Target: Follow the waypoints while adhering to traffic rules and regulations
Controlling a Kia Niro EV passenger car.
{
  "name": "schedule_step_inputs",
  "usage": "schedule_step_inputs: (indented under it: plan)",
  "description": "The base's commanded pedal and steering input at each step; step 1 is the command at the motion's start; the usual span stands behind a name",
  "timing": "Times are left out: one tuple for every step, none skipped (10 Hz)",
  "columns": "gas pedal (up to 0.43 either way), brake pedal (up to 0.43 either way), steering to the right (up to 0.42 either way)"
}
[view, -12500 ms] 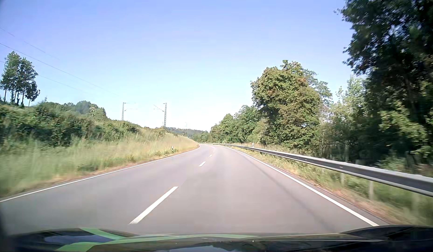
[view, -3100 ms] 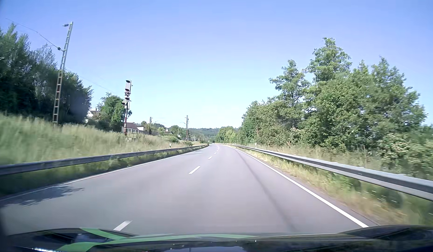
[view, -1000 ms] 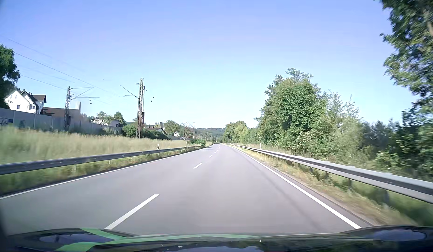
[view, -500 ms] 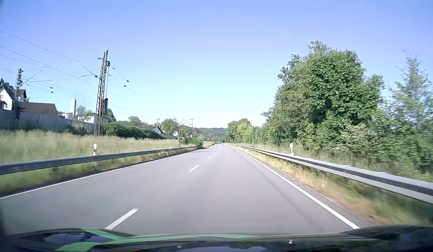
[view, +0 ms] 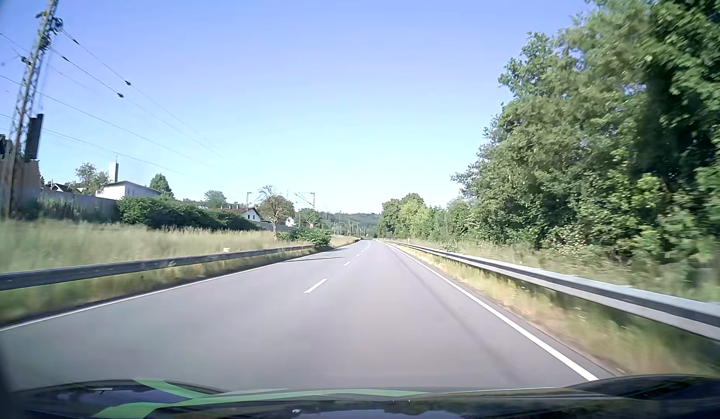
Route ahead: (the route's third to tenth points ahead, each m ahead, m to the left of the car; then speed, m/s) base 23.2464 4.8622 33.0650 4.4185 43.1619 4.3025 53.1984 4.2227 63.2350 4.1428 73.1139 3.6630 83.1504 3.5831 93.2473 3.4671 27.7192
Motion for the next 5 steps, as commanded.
schedule_step_inputs:
  plan:
    - [0.248,0.0,-0.005]
    - [0.24,0.0,-0.005]
    - [0.24,0.0,-0.005]
    - [0.24,0.0,-0.005]
    - [0.24,0.0,-0.005]
